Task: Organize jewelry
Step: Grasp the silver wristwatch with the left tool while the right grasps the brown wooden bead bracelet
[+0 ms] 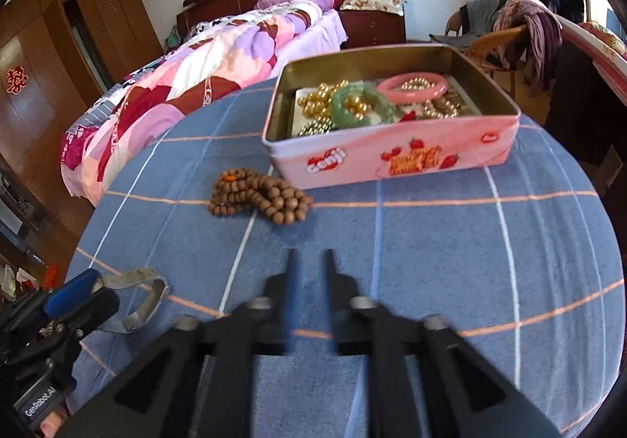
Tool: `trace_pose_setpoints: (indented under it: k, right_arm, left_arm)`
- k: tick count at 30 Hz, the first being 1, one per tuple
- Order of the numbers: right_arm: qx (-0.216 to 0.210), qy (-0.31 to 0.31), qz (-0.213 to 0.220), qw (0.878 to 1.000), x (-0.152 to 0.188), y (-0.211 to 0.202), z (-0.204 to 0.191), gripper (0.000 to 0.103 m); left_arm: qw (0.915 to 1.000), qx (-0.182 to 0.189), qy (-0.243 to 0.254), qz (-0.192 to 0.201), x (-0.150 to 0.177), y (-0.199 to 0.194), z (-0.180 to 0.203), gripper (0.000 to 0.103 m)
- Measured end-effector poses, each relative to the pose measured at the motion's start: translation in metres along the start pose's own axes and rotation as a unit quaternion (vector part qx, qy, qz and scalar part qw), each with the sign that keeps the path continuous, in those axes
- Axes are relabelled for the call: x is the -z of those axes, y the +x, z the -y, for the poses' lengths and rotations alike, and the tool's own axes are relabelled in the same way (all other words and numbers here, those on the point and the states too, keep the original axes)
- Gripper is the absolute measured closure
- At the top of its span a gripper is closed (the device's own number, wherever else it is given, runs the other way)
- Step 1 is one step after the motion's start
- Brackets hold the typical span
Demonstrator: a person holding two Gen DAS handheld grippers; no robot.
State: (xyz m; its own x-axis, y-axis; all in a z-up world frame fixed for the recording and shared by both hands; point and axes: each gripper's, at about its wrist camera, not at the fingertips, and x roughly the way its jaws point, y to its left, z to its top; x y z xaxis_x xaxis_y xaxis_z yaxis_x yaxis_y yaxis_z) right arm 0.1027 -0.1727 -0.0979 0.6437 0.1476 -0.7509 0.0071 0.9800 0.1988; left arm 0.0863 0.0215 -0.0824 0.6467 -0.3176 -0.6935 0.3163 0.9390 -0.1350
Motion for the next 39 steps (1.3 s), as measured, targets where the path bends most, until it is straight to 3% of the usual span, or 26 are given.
trace_pose_setpoints:
  k: [1,3,5,9,10,11,12,13,15,21,24,26,28,29,32,34,38,39]
  right_arm:
    - [0.001,0.005,0.0,1.0,-0.004,0.002,0.0,0.006]
    - [-0.008,0.013,0.03,0.999,-0.012,0.002,-0.002,0.003]
    - [-0.002,-0.001,0.029,1.0,-0.024,0.013,-0.011,0.006]
    - [0.027,-0.035,0.001,0.999,-0.035,0.043,-0.031,0.033]
    - [0.024,-0.035,-0.008,0.999,-0.035,0.05,-0.034,0.047]
    - [0.017,-0.032,-0.018,0.999,-0.033,0.055,-0.036,0.052]
    - [0.037,-0.042,-0.006,0.998,-0.029,0.053,-0.039,0.067]
    - [0.044,-0.049,-0.01,0.998,-0.026,0.053,-0.042,0.076]
    - [0.037,-0.059,-0.014,0.998,-0.02,0.048,-0.044,0.082]
    - [-0.004,-0.032,-0.026,0.999,0.009,0.017,-0.029,0.082]
    - [-0.008,-0.038,-0.034,0.999,0.024,0.004,-0.027,0.08]
    - [-0.014,-0.045,-0.04,0.998,0.035,-0.007,-0.027,0.069]
    - [-0.017,-0.051,-0.039,0.998,0.038,-0.016,-0.027,0.016]
    - [-0.018,-0.056,-0.027,0.998,0.037,-0.021,-0.027,0.012]
    - [0.007,-0.097,0.008,0.995,0.028,-0.029,-0.036,0.012]
    - [0.005,-0.118,0.002,0.993,0.021,-0.021,-0.044,0.022]
    - [0.011,-0.15,-0.028,0.988,0.016,0.013,-0.057,0.029]
    - [0.015,-0.154,-0.041,0.987,0.016,0.024,-0.059,0.036]
  left_arm:
    - [1.0,-0.001,0.0,0.003,0.0,-0.003,0.0,0.069]
    - [1.0,-0.003,-0.002,0.006,-0.001,-0.006,-0.002,0.069]
    - [0.9999,-0.007,-0.005,0.008,-0.003,-0.009,-0.006,0.069]
    - [0.9998,-0.014,-0.012,0.009,-0.006,-0.01,-0.015,0.069]
    - [0.9998,-0.015,-0.013,0.008,-0.006,-0.011,-0.016,0.069]
    - [0.9997,-0.016,-0.015,0.008,-0.006,-0.01,-0.018,0.069]
    - [0.9997,-0.017,-0.016,0.007,-0.006,-0.01,-0.02,0.069]
    - [0.9997,-0.017,-0.019,0.007,-0.007,-0.01,-0.023,0.069]
    - [0.9996,-0.016,-0.021,0.009,-0.007,-0.008,-0.025,0.069]
    - [0.9997,-0.013,-0.019,0.007,-0.006,-0.003,-0.022,0.069]
    - [0.9998,-0.011,-0.014,0.007,-0.006,-0.002,-0.019,0.069]
    - [0.9999,-0.01,-0.011,0.008,-0.006,-0.004,-0.018,0.069]
    - [0.9998,-0.011,-0.011,0.009,-0.006,-0.004,-0.017,0.069]
    - [0.9998,-0.011,-0.012,0.009,-0.006,-0.005,-0.017,0.069]
    - [0.9998,-0.014,-0.015,0.009,-0.005,-0.008,-0.017,0.069]
    - [0.9997,-0.015,-0.017,0.009,-0.004,-0.011,-0.017,0.069]
    - [0.9996,-0.019,-0.012,0.015,-0.005,-0.02,-0.016,0.069]
    - [0.9996,-0.02,-0.011,0.017,-0.005,-0.021,-0.016,0.069]
